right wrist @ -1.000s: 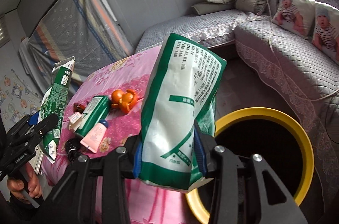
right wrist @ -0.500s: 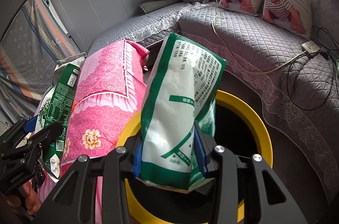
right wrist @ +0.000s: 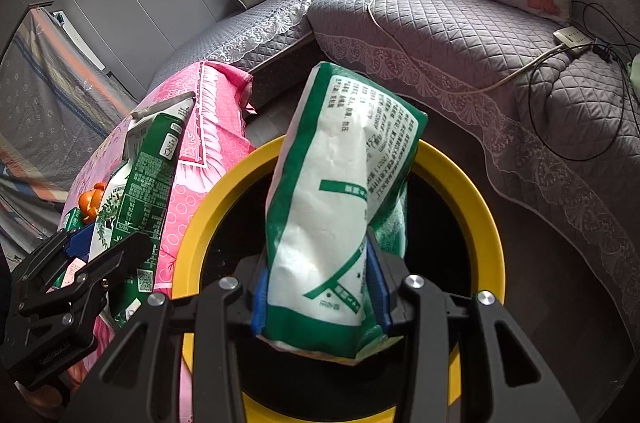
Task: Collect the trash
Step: 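Carry both items over the yellow bin and open both grippers to drop them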
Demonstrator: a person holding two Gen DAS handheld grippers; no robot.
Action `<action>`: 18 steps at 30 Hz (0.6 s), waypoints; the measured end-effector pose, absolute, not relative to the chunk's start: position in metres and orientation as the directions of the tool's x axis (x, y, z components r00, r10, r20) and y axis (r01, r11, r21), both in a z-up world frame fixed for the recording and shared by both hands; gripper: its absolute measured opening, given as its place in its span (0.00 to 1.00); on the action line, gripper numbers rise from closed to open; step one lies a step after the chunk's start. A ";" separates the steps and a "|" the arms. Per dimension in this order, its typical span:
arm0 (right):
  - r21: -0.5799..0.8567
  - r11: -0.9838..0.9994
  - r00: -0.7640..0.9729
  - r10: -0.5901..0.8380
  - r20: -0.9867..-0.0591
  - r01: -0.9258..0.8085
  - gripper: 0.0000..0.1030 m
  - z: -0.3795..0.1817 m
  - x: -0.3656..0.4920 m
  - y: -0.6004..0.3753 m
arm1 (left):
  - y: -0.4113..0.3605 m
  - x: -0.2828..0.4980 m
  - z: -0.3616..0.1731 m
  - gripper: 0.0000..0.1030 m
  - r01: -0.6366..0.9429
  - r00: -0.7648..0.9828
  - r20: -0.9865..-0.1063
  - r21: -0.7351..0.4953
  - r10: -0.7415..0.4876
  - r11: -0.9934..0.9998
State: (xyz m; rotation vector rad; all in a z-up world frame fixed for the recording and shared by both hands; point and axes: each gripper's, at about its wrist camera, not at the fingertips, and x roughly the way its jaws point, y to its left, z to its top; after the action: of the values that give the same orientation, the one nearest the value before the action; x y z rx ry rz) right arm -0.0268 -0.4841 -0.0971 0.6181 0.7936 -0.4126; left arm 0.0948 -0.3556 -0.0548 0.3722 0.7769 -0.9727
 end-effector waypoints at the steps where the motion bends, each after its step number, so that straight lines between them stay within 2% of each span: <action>1: 0.356 0.749 0.639 -0.114 -0.761 0.558 0.37 -0.096 -0.027 -0.483 | -0.356 0.095 -0.055 0.53 0.846 0.327 -0.732 -0.055 -0.597 0.530; 5: 0.341 0.750 0.629 -0.126 -0.767 0.567 0.40 -0.094 -0.027 -0.483 | -0.355 0.097 -0.054 0.55 0.839 0.321 -0.731 -0.076 -0.602 0.539; 6: 0.345 0.745 0.628 -0.126 -0.768 0.572 0.44 -0.094 -0.028 -0.484 | -0.353 0.098 -0.054 0.66 0.835 0.318 -0.730 -0.086 -0.605 0.543; 8: 0.351 0.727 0.622 -0.132 -0.772 0.590 0.50 -0.096 -0.030 -0.489 | -0.348 0.101 -0.053 0.79 0.822 0.325 -0.724 -0.102 -0.608 0.561; 9: 0.348 0.721 0.620 -0.142 -0.772 0.599 0.51 -0.095 -0.031 -0.490 | -0.346 0.102 -0.052 0.81 0.815 0.331 -0.723 -0.106 -0.606 0.570; 12: 0.375 0.704 0.634 -0.137 -0.761 0.603 0.51 -0.091 -0.037 -0.494 | -0.337 0.109 -0.049 0.87 0.792 0.338 -0.719 -0.131 -0.607 0.596; 18: 0.395 0.717 0.669 -0.134 -0.731 0.575 0.52 -0.075 -0.038 -0.488 | -0.311 0.116 -0.028 0.90 0.765 0.393 -0.683 -0.130 -0.616 0.631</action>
State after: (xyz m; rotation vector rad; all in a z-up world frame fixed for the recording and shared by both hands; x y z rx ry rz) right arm -0.0378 -0.4880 -0.0754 0.6604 0.7361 -0.4340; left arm 0.1158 -0.3106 -0.0279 0.2186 0.7652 -0.8849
